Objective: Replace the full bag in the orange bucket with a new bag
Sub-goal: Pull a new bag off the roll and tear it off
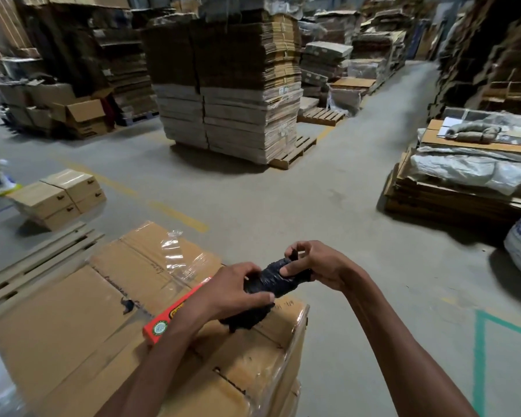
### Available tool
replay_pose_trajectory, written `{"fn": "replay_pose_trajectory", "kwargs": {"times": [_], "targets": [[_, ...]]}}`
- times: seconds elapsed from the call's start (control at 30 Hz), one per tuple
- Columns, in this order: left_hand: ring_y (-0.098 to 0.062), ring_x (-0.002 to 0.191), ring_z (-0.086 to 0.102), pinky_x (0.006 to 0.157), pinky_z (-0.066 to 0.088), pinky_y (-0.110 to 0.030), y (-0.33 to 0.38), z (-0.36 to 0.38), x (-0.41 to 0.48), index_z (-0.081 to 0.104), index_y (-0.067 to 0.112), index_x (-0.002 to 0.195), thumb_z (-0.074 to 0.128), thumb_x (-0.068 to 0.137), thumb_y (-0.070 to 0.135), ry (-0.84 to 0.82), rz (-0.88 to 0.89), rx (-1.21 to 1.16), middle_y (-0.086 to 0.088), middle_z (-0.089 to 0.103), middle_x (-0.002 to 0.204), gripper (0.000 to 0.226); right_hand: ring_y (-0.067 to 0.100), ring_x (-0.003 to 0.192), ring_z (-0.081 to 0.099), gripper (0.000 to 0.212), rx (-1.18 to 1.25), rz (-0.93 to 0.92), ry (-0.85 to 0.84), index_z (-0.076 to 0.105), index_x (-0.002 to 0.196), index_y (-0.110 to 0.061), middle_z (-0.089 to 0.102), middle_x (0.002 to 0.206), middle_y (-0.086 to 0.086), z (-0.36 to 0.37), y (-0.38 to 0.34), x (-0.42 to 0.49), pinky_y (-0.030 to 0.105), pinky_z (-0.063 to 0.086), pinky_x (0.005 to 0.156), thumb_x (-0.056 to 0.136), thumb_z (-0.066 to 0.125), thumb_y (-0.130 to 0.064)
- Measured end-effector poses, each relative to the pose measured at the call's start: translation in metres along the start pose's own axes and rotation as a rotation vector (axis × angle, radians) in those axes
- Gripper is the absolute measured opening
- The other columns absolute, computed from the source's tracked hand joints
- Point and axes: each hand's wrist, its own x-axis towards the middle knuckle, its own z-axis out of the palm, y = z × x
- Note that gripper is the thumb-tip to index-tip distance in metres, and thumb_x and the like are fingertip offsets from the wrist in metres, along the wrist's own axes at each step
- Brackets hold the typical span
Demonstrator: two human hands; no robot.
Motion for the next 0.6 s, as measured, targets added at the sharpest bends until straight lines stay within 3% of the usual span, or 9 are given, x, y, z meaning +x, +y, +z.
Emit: {"fn": "replay_pose_trajectory", "kwargs": {"times": [0.1, 0.17, 0.23, 0.3, 0.43, 0.6], "targets": [[-0.016, 0.085, 0.07, 0.083, 0.058, -0.038, -0.004, 0.013, -0.001, 0.065, 0.022, 0.101, 0.076, 0.068, 0.04, -0.066, -0.082, -0.191, 0.0, 0.072, 0.093, 0.039, 0.02, 0.076, 0.056, 0.033, 0.018, -0.017, -0.045, 0.066, 0.087, -0.018, 0.067, 0.086, 0.005, 0.017, -0.009, -0.002, 0.027, 0.037, 0.054, 0.062, 0.086, -0.008], [-0.02, 0.082, 0.069, 0.081, 0.056, -0.043, -0.008, 0.019, -0.005, 0.064, 0.017, 0.096, 0.073, 0.064, 0.036, -0.055, -0.098, -0.382, -0.005, 0.07, 0.089, 0.038, 0.024, 0.085, 0.057, 0.03, 0.144, -0.046, -0.067, 0.068, 0.094, -0.017, 0.067, 0.092, 0.008, 0.027, -0.004, -0.002, 0.032, 0.044, 0.064, 0.07, 0.085, -0.019], [-0.029, 0.081, 0.066, 0.079, 0.053, -0.047, -0.013, 0.024, -0.009, 0.062, 0.007, 0.097, 0.074, 0.06, 0.034, 0.01, -0.158, -0.681, -0.013, 0.067, 0.087, 0.048, 0.028, 0.099, 0.056, 0.048, 0.349, -0.069, -0.106, 0.067, 0.11, -0.015, 0.064, 0.105, 0.01, 0.038, 0.007, -0.001, 0.039, 0.046, 0.08, 0.074, 0.081, -0.044], [-0.038, 0.083, 0.066, 0.082, 0.052, -0.051, -0.015, 0.032, -0.012, 0.06, -0.003, 0.104, 0.075, 0.062, 0.028, 0.077, -0.22, -0.949, -0.023, 0.068, 0.09, 0.054, 0.031, 0.105, 0.056, 0.066, 0.538, -0.04, -0.16, 0.066, 0.122, -0.014, 0.063, 0.114, 0.012, 0.052, 0.021, -0.003, 0.044, 0.047, 0.089, 0.072, 0.076, -0.057], [-0.046, 0.092, 0.069, 0.091, 0.052, -0.06, -0.014, 0.044, -0.021, 0.064, -0.002, 0.109, 0.075, 0.07, 0.021, 0.192, -0.272, -1.112, -0.03, 0.071, 0.1, 0.047, 0.04, 0.12, 0.059, 0.068, 0.627, 0.036, -0.249, 0.054, 0.13, 0.007, 0.061, 0.128, 0.026, 0.089, 0.041, -0.017, 0.048, 0.046, 0.106, 0.079, 0.08, -0.029], [-0.041, 0.085, 0.073, 0.082, 0.058, -0.057, -0.021, 0.053, -0.022, 0.065, 0.003, 0.109, 0.074, 0.067, 0.025, 0.332, -0.336, -1.042, -0.022, 0.074, 0.094, 0.048, 0.038, 0.101, 0.07, 0.037, 0.597, 0.048, 0.08, 0.066, 0.11, 0.009, 0.071, 0.107, 0.026, 0.104, 0.049, -0.02, 0.047, 0.054, 0.095, 0.082, 0.076, -0.011]]}}
